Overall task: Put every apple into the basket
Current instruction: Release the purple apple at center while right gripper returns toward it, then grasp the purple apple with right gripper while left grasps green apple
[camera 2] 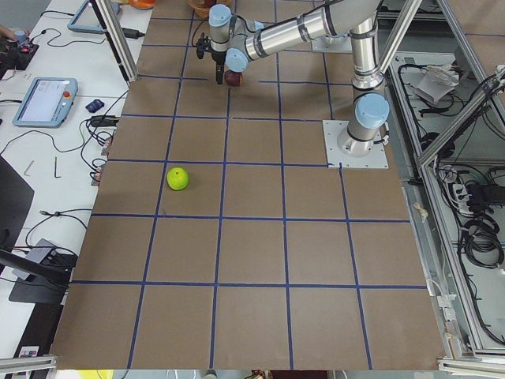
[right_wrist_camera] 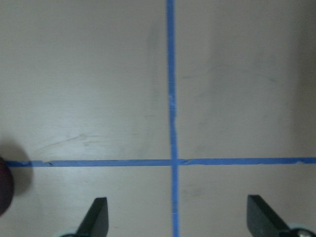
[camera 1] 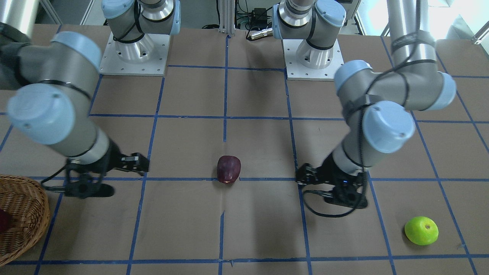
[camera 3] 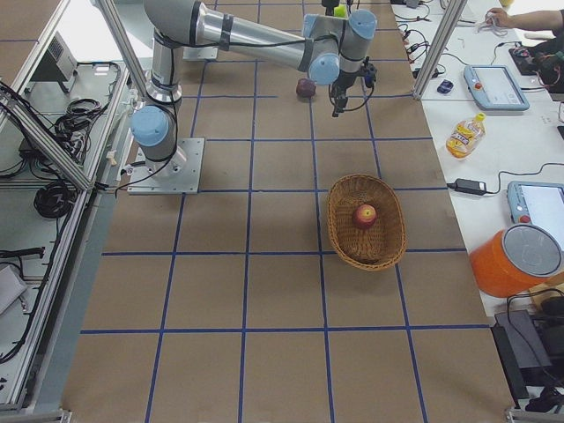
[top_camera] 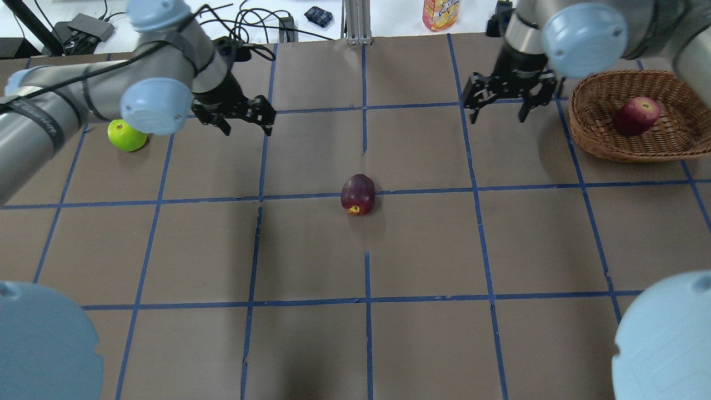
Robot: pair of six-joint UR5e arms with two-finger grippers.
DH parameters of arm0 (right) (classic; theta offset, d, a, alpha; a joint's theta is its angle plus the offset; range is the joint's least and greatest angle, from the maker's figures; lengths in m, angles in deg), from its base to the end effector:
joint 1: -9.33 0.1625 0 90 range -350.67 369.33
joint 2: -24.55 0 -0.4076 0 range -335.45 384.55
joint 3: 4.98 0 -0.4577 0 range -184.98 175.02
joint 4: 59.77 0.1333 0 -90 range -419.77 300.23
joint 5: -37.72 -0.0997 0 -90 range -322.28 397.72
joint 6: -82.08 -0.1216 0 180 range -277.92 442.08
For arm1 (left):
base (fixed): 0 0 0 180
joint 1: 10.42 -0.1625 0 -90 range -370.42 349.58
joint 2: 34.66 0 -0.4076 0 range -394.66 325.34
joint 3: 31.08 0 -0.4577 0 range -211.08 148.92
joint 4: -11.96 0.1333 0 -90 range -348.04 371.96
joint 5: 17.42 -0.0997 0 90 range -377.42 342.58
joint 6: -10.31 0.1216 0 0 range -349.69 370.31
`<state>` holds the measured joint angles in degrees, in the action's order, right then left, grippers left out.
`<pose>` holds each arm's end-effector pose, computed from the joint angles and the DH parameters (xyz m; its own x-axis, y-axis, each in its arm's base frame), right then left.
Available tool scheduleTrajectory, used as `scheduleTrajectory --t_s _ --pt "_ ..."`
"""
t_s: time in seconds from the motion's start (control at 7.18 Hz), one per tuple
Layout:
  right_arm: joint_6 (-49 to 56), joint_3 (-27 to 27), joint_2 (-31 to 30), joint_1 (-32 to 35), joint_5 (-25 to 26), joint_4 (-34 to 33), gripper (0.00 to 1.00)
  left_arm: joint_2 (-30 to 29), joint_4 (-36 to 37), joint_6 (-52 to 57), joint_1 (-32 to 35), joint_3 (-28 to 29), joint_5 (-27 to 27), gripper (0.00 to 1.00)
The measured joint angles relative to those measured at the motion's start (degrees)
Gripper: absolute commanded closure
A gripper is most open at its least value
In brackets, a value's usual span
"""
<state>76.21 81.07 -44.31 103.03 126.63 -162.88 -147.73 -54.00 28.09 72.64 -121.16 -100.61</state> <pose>0.1789 -0.6649 0.2790 -0.9992 0.0390 -0.0116 0.0380 0.9966 0.0727 -0.0642 -0.6950 0.2384 -0.9757 0.1906 0.1082 0.1860 0.9812 -0.0510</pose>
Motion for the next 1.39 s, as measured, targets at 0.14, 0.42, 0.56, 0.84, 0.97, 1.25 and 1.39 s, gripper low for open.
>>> scheduleTrajectory --t_s 0.14,0.42,0.56,0.84,0.97,1.25,1.39 --pt "-8.5 2.1 0.2 6.8 0.3 -4.7 0.00 -1.6 -0.4 9.1 -5.7 1.0 -0.1 0.00" --pt "-21.5 3.7 3.0 15.3 0.2 -10.2 0.00 -6.8 3.0 20.5 -12.3 3.7 -3.4 0.00" --pt "-24.9 3.9 4.9 17.5 0.3 -12.2 0.00 -9.8 4.3 24.5 -13.7 6.5 -6.1 0.00" --pt "-26.6 4.2 8.0 20.1 0.5 -15.4 0.02 -14.9 5.0 29.5 -14.5 12.9 -7.9 0.00" --pt "-26.7 5.2 9.4 20.7 0.5 -17.8 0.07 -16.8 5.0 31.2 -14.6 15.0 -8.1 0.00" --pt "-26.3 10.0 10.6 21.0 1.7 -25.4 0.75 -18.7 5.0 33.7 -15.9 16.7 -8.1 0.00" --pt "-26.1 11.7 10.6 21.1 2.6 -28.7 0.85 -18.9 5.0 35.4 -16.9 16.9 -8.6 0.00"
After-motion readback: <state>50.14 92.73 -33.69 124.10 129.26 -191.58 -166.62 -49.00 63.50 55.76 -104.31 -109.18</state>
